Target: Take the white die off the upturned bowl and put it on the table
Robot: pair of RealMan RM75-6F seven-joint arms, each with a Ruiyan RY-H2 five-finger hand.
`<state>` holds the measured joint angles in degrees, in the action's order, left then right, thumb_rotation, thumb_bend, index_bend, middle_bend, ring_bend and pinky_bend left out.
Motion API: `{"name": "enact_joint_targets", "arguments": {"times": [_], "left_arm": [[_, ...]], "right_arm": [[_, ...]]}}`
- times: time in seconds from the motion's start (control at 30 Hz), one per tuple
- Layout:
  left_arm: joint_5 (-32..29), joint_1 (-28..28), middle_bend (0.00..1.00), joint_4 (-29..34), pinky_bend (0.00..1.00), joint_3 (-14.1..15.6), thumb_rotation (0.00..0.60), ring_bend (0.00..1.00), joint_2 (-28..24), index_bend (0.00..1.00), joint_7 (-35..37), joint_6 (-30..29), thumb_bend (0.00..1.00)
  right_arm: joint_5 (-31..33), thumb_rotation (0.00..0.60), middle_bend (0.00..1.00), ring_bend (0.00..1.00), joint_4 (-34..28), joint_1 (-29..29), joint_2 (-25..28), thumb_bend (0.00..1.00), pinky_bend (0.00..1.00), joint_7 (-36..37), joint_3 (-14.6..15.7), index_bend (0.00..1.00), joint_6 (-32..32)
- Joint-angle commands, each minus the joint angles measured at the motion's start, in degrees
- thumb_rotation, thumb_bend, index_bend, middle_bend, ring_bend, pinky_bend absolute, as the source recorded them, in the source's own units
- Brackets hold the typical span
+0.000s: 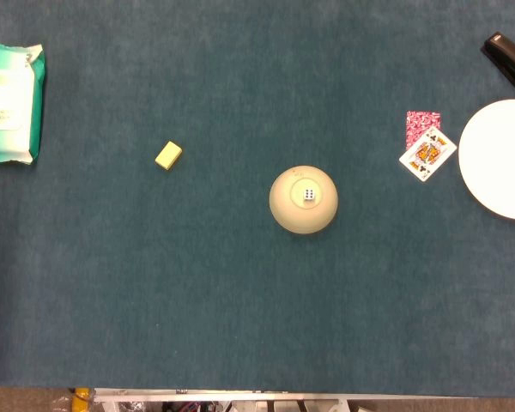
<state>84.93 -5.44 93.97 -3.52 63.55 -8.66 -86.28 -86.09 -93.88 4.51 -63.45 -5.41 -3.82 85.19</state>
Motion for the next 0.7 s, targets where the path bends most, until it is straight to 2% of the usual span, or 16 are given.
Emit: {"name": "enact_joint_targets", "arguments": {"times": [0.03,0.33,0.57,0.7], "left_arm": [[-0.1,-0.1,0.34,0.3,0.13,-0.1,0.6,0.22,0.0,0.3,-0.3,0.1,0.47],[0.2,-0.1,0.33,0.8,0.13,0.0,0.6,0.22,0.0,0.3,-0.7,-0.2,0.47],[0.6,0.2,0.33,0.8,0.13,0.1,0.6,0.22,-0.6,0.3,-0.3,-0.8,0.47],[0.8,0.3,0.33,0.3,0.13,-0.1,0.6,0.22,-0.8,0.3,0.3,-1.1,0.47]], "right_arm": [[0.0,0.6,0.38,0.17,0.0,0.0,0.1,0.37,0.14,0.2,0.1,0.47,-0.1],[-2.1,0.6,0.38,0.17,-1.9,0.9,1.5,0.37,0.14,1.8,0.8,0.47,-1.5],[-5.1,0.6,0.38,0.17,-5.0,4.5,1.7,0.34,0.17,2.4,0.8,0.47,-5.3],[-6.1,0.6,0.38,0.19,-6.8,7.3,0.8,0.23,0.23,2.9,-0.2,0.5,-7.6]]}}
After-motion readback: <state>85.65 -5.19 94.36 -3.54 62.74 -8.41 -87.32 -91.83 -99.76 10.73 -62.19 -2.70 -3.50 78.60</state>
